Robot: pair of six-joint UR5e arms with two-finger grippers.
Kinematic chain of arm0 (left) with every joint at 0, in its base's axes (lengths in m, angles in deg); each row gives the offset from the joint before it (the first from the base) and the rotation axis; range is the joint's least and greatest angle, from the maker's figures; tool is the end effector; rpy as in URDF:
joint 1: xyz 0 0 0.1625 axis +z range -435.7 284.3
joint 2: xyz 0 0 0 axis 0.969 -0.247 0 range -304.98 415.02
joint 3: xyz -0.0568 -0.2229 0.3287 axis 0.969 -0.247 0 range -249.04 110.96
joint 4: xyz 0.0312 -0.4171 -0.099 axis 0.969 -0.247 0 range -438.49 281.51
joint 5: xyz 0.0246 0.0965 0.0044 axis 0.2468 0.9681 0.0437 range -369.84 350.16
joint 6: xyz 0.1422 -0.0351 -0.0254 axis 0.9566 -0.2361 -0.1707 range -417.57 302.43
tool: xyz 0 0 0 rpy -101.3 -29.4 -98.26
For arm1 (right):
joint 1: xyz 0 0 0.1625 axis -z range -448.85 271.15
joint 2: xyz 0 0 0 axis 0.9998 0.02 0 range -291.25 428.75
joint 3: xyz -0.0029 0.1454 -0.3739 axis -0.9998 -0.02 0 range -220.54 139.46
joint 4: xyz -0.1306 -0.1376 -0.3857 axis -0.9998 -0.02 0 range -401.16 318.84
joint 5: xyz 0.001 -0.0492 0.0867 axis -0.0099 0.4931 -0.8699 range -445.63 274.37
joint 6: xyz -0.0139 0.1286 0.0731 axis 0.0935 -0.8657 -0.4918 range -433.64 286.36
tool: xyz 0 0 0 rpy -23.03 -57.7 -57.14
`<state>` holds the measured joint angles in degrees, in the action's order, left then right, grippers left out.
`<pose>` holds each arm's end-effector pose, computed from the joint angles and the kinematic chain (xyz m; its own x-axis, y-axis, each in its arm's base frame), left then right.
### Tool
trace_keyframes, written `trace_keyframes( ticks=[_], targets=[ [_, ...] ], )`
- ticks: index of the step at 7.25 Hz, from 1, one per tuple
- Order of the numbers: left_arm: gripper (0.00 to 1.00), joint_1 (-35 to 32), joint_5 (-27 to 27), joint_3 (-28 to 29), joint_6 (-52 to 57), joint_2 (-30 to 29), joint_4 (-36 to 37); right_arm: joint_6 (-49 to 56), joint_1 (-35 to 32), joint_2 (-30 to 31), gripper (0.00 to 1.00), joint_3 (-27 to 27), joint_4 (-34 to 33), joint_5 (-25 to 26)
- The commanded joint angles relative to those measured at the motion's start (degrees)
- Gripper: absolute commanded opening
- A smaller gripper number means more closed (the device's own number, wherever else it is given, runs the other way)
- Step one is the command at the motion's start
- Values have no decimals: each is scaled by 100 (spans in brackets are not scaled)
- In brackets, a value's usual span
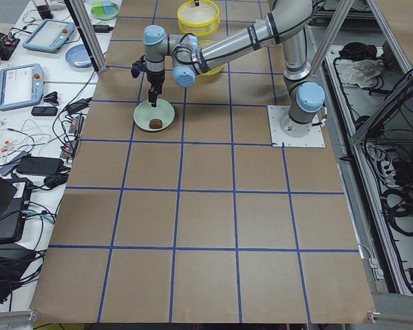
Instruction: Stack buns with steamer
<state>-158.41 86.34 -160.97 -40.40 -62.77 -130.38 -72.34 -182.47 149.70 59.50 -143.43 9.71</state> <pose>-0.0323 -0.6716 0.1832 -0.9773 0.1544 -0.1448 0.1707 0.9794 -0.1079 0.1527 -0.5221 0.2664 -0.9913 -0.0962 0.0897 -0.0851 0.9890 0.1208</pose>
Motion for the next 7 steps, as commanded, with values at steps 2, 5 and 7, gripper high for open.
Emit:
trace_keyframes(
  ticks=[2, 5, 7],
  targets=[
    [92, 238, -11, -8, 480, -621, 241, -332, -569, -430, 0, 139, -337, -7],
    [25, 247, -29, 9, 524, -789, 198, 18, -631, -475, 0, 156, -522, 62],
    [0, 247, 6, 79, 865, -719, 198, 690, -631, -422, 0, 235, -487, 80]
  ],
)
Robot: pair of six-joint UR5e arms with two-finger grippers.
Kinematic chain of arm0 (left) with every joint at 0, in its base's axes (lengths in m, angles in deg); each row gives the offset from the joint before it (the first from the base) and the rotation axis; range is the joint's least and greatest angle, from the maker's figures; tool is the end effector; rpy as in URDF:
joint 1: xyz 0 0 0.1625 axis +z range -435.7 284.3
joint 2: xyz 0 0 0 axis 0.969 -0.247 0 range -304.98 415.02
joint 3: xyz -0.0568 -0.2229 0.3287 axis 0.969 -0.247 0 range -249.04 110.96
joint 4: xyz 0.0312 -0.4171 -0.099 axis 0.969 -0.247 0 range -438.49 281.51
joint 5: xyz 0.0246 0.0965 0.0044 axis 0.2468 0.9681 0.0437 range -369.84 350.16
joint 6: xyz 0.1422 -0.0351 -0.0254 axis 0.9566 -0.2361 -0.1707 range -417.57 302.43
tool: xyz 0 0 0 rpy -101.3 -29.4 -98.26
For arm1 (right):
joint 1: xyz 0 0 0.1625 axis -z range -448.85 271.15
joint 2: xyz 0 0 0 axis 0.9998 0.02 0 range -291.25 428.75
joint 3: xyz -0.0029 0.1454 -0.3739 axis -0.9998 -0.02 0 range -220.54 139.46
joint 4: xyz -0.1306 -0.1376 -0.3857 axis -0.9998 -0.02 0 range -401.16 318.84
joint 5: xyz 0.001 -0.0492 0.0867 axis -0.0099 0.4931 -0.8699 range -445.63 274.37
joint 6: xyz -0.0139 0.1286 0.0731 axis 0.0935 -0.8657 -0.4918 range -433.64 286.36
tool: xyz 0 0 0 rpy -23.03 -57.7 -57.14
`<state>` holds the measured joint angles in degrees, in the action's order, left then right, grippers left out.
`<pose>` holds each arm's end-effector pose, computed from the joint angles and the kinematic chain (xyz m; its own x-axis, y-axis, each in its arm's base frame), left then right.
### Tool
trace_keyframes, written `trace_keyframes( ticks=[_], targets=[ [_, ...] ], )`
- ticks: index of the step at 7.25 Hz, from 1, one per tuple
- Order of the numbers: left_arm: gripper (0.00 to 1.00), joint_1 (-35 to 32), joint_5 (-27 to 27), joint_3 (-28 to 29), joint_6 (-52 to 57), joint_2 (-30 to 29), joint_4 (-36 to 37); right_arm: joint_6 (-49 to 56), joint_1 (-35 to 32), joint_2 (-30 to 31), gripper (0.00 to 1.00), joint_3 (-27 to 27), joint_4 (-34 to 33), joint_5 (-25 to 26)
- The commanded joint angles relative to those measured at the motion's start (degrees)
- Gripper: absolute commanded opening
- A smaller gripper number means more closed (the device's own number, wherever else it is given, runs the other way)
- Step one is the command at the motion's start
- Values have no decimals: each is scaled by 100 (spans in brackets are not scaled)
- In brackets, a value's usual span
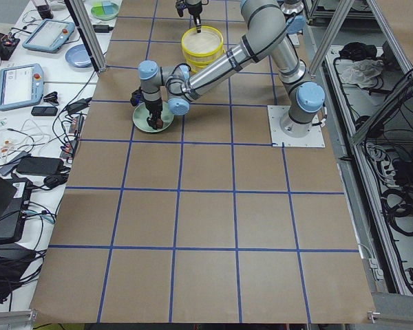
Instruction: Stack buns with steamer
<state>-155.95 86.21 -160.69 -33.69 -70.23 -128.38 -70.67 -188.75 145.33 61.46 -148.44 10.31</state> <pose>-0.0031 -0.6764 0.1028 -0.9637 0.2392 -0.1189 0.2419 0.9703 -0.0086 0.2090 -0.5117 0.2170 -0.9672 -0.2356 0.0950 -0.2205 0.9643 0.1467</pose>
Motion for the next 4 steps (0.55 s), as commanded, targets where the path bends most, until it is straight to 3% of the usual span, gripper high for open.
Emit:
trace_keyframes(
  ticks=[1, 4],
  targets=[
    [0, 0, 2, 69, 179, 79, -3, 538, -3, 24, 0, 65, 6, -39],
    [0, -174, -523, 235, -1169, 657, -414, 538, 32, -3, 0, 66, -125, -93]
  ],
)
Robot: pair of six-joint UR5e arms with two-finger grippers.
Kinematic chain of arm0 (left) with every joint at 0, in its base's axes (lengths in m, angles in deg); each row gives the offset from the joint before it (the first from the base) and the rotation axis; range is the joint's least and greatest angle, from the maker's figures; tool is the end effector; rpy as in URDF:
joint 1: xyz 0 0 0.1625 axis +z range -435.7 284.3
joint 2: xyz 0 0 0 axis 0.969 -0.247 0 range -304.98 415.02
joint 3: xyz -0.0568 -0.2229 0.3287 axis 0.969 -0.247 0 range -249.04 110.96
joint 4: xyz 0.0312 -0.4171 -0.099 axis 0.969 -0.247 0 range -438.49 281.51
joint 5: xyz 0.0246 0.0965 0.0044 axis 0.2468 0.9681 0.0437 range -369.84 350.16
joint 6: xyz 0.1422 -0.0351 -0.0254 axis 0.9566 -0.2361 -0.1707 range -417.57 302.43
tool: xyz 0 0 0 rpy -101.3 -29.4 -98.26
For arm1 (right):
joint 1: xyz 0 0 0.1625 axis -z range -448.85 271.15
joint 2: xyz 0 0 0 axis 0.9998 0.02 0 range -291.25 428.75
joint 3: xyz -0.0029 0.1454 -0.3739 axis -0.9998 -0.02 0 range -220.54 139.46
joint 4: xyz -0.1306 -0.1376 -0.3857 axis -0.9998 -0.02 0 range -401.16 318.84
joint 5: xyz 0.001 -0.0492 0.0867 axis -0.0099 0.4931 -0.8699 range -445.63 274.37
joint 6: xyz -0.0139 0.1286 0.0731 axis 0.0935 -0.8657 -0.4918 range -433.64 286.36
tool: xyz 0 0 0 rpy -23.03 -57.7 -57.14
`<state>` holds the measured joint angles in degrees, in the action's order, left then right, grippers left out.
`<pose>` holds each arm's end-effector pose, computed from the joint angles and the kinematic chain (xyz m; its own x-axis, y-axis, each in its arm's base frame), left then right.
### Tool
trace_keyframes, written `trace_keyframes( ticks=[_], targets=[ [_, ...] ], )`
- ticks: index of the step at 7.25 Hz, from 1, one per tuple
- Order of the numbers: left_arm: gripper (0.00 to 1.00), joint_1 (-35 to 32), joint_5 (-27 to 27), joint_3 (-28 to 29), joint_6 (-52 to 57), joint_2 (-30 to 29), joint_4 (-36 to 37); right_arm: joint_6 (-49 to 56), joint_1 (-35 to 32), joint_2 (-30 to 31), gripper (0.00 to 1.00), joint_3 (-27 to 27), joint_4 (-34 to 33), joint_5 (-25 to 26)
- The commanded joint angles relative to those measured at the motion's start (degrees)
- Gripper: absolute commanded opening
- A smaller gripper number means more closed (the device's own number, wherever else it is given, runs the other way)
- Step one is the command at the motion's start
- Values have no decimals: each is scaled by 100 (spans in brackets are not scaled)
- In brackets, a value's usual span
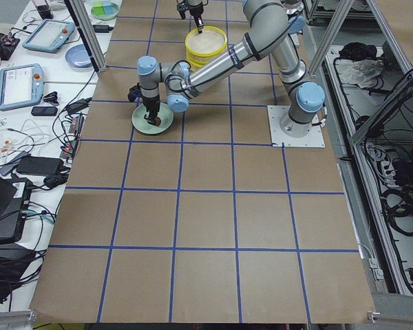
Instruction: Stack buns with steamer
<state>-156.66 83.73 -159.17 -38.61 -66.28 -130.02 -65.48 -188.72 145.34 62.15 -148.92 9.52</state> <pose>-0.0165 -0.6853 0.1572 -0.9817 0.1631 -0.0983 0.1725 0.9803 -0.0958 0.2102 -0.5087 0.2122 -0.9450 -0.3199 0.0674 -0.3067 0.9389 0.1562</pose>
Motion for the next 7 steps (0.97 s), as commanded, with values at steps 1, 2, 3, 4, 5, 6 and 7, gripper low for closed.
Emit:
trace_keyframes(
  ticks=[1, 2, 3, 4, 5, 6, 7],
  targets=[
    [0, -243, -469, 118, -1275, 517, -565, 54, 38, -13, 0, 5, -191, -6],
    [0, -471, -758, 119, -1786, 798, -829, 54, 38, -21, 0, 49, -192, 3],
    [0, -630, -1013, 119, -2278, 1070, -1188, 63, 38, -30, 0, 136, -201, 21],
    [0, -727, -1364, 119, -2727, 1352, -1531, 54, 38, -30, 0, 137, -201, 47],
    [0, -833, -1558, 110, -3105, 1528, -1726, 45, 38, -48, 0, 137, -201, 65],
    [0, -990, -1560, 119, -3614, 1626, -1919, 28, 38, -57, 21, 146, -166, 108],
    [0, -1166, -1604, 119, -3958, 1740, -2182, -112, 38, -91, 89, 146, -183, 126]
  ],
)
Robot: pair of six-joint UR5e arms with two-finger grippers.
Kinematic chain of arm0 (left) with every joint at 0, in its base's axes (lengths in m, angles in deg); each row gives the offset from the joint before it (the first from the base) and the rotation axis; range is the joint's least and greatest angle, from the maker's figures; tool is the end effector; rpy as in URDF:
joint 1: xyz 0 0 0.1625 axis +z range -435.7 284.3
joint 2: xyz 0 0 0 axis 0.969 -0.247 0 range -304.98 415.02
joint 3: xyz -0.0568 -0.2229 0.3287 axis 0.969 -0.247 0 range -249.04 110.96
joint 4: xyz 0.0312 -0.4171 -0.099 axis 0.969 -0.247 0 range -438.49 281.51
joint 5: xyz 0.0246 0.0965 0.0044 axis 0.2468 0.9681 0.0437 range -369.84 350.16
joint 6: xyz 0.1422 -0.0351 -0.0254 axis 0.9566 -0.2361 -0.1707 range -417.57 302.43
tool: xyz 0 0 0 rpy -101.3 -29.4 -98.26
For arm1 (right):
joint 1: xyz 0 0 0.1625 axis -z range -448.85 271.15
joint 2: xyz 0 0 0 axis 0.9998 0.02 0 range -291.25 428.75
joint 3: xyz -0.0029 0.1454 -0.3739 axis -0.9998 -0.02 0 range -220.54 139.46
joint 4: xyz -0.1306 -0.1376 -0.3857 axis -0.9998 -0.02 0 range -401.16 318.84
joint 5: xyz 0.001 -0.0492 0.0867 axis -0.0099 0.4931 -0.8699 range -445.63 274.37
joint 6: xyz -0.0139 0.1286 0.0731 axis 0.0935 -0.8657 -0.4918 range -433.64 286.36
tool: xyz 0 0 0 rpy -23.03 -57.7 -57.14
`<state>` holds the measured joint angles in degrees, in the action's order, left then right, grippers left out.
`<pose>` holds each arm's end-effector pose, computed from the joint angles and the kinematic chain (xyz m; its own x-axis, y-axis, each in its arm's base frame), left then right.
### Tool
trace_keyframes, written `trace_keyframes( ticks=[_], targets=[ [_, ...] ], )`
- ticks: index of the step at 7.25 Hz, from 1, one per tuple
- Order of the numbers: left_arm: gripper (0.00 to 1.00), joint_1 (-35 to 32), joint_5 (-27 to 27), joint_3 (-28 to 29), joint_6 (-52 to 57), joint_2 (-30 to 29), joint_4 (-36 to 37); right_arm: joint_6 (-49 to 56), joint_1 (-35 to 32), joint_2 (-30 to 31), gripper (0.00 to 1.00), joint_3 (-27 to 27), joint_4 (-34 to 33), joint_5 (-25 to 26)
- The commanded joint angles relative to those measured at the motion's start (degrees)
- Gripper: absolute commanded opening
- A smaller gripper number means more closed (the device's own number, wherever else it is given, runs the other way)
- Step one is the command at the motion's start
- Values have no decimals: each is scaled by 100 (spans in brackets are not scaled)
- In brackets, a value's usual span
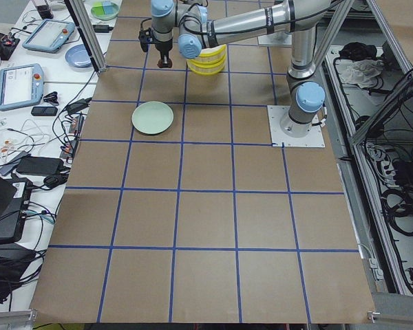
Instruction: Stack buns with steamer
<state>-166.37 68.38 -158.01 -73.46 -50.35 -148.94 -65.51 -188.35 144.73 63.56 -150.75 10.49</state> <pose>-0.1708 -0.6127 0.3123 -0.9445 -0.2437 0.2204 -0.2566 0.9660 -0.0317 0.2040 -0.5076 0.1983 -0.9452 -0.3157 0.0834 -0.2998 0.9402 0.1618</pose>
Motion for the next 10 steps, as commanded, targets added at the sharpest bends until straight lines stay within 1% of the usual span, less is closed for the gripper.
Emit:
trace_keyframes(
  ticks=[1, 2, 3, 4, 5, 6, 7, 8, 9, 10],
  targets=[
    [0, -283, -531, 3, -876, 226, -380, -406, 0, -22, 100, -4, -1, 21],
    [0, -397, -814, -6, -1333, 236, -381, -418, 9, 56, 100, -100, -45, 12],
    [0, -555, -982, -6, -1564, 262, -364, -348, 78, 187, 100, -318, 16, 12],
    [0, -783, -984, -6, -2018, 262, -285, -347, 218, 345, 100, -590, 60, -75],
    [0, -994, -1045, -58, -2136, 236, -250, -426, 350, 573, 100, -741, 147, -93],
    [0, -1266, -1141, -155, -2155, 97, -240, -435, 421, 915, 100, -908, 522, -94],
    [0, -1373, -1168, -208, -2172, 78, -232, -470, 587, 1214, 100, -1249, 1222, -94],
    [36, -1391, -1229, -365, -2172, 60, -249, -470, 806, 1374, 100, -1705, 2099, -94],
    [57, -1453, -1517, -480, -2494, 60, -232, -488, 861, 1445, 100, -1918, 2291, -102],
    [89, -1592, -1520, -481, -2898, 60, -223, -888, 861, 1541, 100, -1920, 2319, -120]
  ],
)
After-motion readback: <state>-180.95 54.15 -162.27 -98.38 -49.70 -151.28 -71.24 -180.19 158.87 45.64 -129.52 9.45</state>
